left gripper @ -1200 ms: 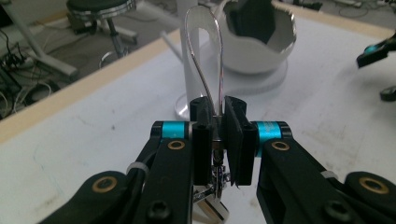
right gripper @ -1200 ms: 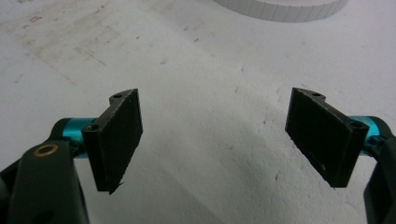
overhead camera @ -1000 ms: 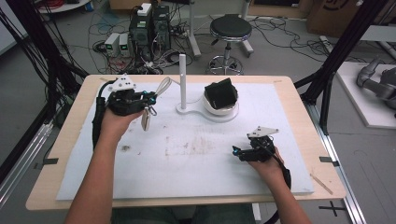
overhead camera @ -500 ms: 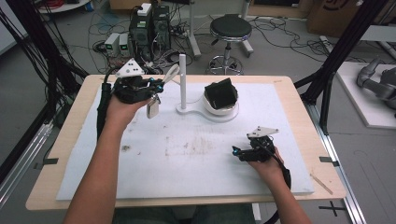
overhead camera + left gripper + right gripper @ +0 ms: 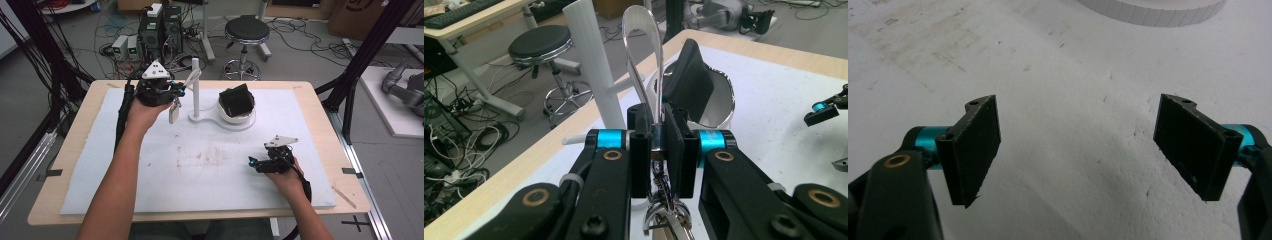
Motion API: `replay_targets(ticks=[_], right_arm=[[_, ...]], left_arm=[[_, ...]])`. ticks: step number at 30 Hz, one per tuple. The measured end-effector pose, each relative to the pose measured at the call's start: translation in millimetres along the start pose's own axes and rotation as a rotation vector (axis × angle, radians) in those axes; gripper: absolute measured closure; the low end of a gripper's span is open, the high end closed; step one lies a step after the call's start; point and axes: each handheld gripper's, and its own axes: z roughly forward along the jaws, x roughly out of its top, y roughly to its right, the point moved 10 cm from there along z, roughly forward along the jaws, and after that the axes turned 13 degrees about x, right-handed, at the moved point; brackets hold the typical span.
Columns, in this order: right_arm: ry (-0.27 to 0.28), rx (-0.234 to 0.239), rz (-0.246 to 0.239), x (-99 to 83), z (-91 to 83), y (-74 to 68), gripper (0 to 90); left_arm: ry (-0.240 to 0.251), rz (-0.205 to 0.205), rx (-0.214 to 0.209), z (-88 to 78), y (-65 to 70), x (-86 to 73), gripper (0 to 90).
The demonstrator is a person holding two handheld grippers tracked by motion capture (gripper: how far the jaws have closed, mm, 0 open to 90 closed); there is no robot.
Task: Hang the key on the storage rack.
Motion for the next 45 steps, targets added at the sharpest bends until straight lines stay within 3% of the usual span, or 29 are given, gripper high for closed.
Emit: replay_targets(ticks=[17,40,41,43,45], right_arm=[[-0.001,0.003,-0.003,-0.1,0.7,0.1,19.0],[-0.005,0.002,0.005,-3.4,-1.1,2.9,19.1],[-0.004,0.002,0.007,-3.4,-1.0,2.6,19.0],[-0.004,0.004,0.008,-3.3,-1.0,2.2,19.0],[-0.004,0.004,0.007,-3.3,-1.1,2.3,19.0]], left_arm=[[-0.051,0.019,0.023,18.2,-1.9,-10.3,81.4],[-0.101,0.001,0.033,37.4,-3.7,-26.3,80.9],[-0.094,0.001,0.044,37.6,-4.4,-25.8,78.9],[-0.094,-0.015,0.050,37.3,-5.1,-25.1,65.3],[-0.092,-0.015,0.054,36.1,-6.0,-24.7,63.8]])
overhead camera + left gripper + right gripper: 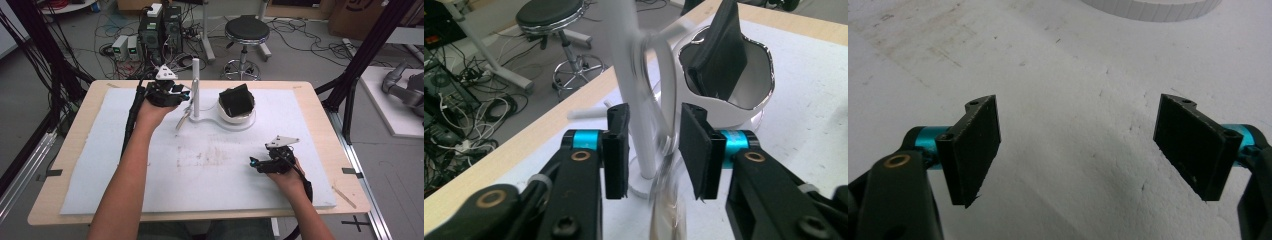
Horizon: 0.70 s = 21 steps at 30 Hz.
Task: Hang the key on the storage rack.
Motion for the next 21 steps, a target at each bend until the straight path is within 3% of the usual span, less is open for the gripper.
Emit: replay_targets(ticks=[7,11,21], right_arm=[[-0.001,-0.003,-0.007,0.4,0.1,-0.2,19.0],[0.000,-0.004,-0.007,1.2,0.6,-0.4,19.0],[0.000,-0.005,-0.013,1.9,1.0,0.4,19.0]], left_arm=[[0.006,-0.024,0.007,-7.2,-4.0,-2.9,56.4],[-0.008,-0.049,0.008,-13.1,-4.0,-12.6,46.8],[-0.002,-0.065,-0.065,-37.6,4.3,-34.0,36.6]])
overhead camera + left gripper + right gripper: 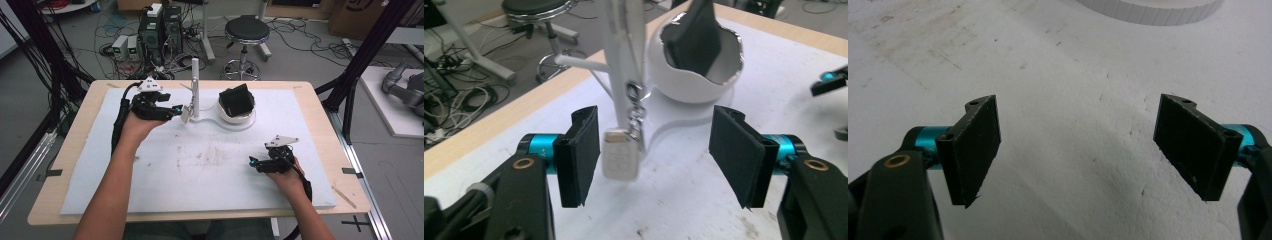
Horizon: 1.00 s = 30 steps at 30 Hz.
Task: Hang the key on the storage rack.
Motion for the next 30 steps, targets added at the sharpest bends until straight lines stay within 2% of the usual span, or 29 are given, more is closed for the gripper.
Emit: replay_targets(ticks=[7,14,19,26,28,30], right_arm=[[-0.001,0.001,0.001,0.1,0.2,-0.4,19.0],[-0.002,0.002,0.004,-0.2,0.3,0.2,19.0],[-0.003,0.001,0.005,-0.3,0.6,0.0,19.0],[-0.004,-0.001,0.007,-1.5,0.3,0.8,19.0],[-0.009,-0.005,0.010,-2.6,0.3,1.4,19.0],[-0.010,-0.005,0.008,-3.0,0.2,1.5,19.0]], left_arm=[[-0.019,0.000,-0.041,-9.2,6.4,-25.3,30.9],[-0.003,-0.006,-0.054,-21.2,4.2,-41.6,29.6],[0.018,-0.011,-0.063,-29.4,4.2,-58.9,29.3],[0.044,-0.082,-0.087,-38.0,0.4,-90.7,28.2],[0.037,-0.099,-0.086,-40.2,-2.3,-98.1,27.4],[0.042,-0.102,-0.083,-44.3,-2.9,-104.0,24.6]])
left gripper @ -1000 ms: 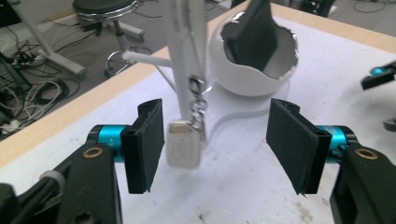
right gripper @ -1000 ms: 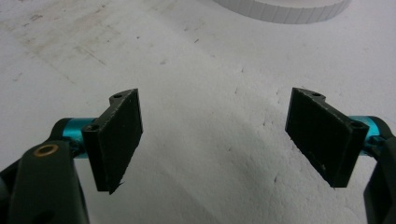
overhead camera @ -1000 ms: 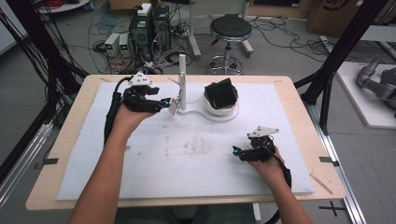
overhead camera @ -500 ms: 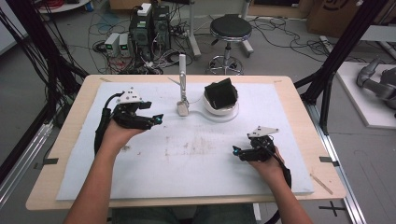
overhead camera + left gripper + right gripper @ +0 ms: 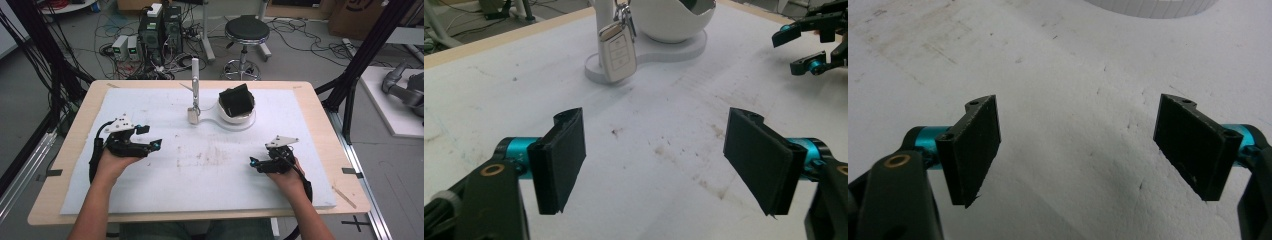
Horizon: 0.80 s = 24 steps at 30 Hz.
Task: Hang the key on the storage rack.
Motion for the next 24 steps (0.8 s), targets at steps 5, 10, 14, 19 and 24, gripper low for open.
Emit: replay_targets(ticks=[5,10,14,19,24], right_arm=[[0.009,0.002,0.003,0.8,-0.7,0.2,19.0],[0.001,0.006,0.002,-0.3,0.5,1.0,19.1],[0.001,0.005,0.003,-0.3,1.0,1.6,19.0],[-0.001,0.002,0.003,-0.5,0.2,0.8,19.0],[-0.001,-0.003,0.008,-0.4,0.7,1.0,19.0]], left_arm=[[0.000,-0.002,-0.021,-8.1,-6.2,-13.3,24.2],[-0.011,-0.025,0.002,-7.5,-15.4,-23.3,21.1],[-0.027,-0.020,0.007,-4.6,-16.2,-28.8,20.5],[-0.026,-0.016,0.003,-4.5,-15.0,-29.9,20.5],[-0.026,-0.014,-0.011,-5.0,-11.8,-29.7,20.5]])
